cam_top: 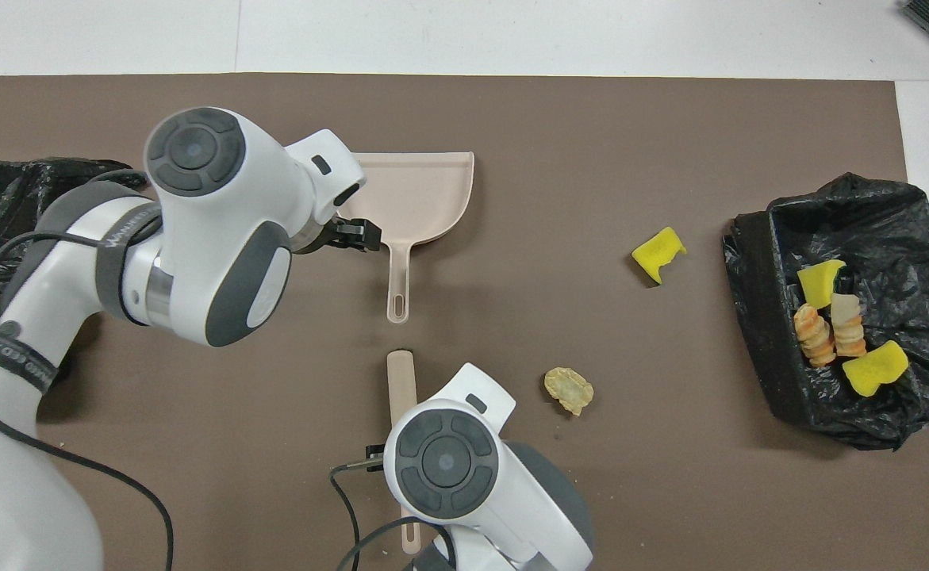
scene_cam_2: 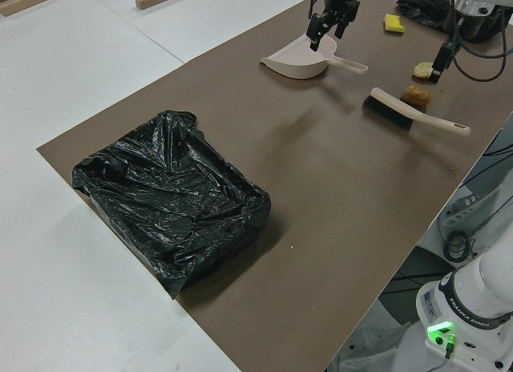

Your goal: Sweep and dump trash in bin

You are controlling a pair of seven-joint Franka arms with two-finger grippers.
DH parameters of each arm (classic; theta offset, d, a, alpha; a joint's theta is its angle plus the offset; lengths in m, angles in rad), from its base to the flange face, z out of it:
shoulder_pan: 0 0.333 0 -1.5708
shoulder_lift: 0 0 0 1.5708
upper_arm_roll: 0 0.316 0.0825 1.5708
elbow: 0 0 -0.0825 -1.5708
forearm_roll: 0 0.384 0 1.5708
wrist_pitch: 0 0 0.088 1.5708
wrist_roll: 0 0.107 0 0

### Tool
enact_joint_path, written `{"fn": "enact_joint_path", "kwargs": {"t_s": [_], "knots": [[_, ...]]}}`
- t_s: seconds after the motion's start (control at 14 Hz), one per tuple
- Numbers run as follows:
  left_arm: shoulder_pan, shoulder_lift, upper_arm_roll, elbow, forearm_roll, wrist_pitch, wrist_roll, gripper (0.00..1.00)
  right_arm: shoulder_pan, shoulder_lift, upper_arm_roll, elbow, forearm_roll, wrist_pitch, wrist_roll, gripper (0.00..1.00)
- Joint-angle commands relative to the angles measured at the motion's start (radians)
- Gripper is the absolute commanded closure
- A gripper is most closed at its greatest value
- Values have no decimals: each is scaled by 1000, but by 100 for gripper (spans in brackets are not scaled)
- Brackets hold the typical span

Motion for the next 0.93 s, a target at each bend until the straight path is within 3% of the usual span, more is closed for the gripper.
{"fn": "enact_joint_path", "kwargs": {"t_s": [0.0, 0.21, 0.5, 0.64, 0.71, 0.86], "knots": [[-48, 11, 17, -59, -4, 108, -55, 0, 53, -5, -1, -89, 23, 96, 55, 0], [-88, 17, 17, -112, -4, 152, -97, 0, 111, 3, -1, -169, 23, 223, 93, 0], [-122, 14, 17, -160, -4, 169, -141, 0, 162, 9, -1, -189, 23, 245, 135, 0], [-127, 18, 17, -160, -4, 175, -171, 18, 168, 22, -1, -193, 23, 260, 135, 2], [-125, 18, 17, -156, -4, 175, -172, 31, 167, 22, -1, -195, 23, 260, 133, 8], [-122, 20, 17, -145, -4, 176, -169, 87, 162, 22, -1, -198, 23, 259, 132, 30]]}}
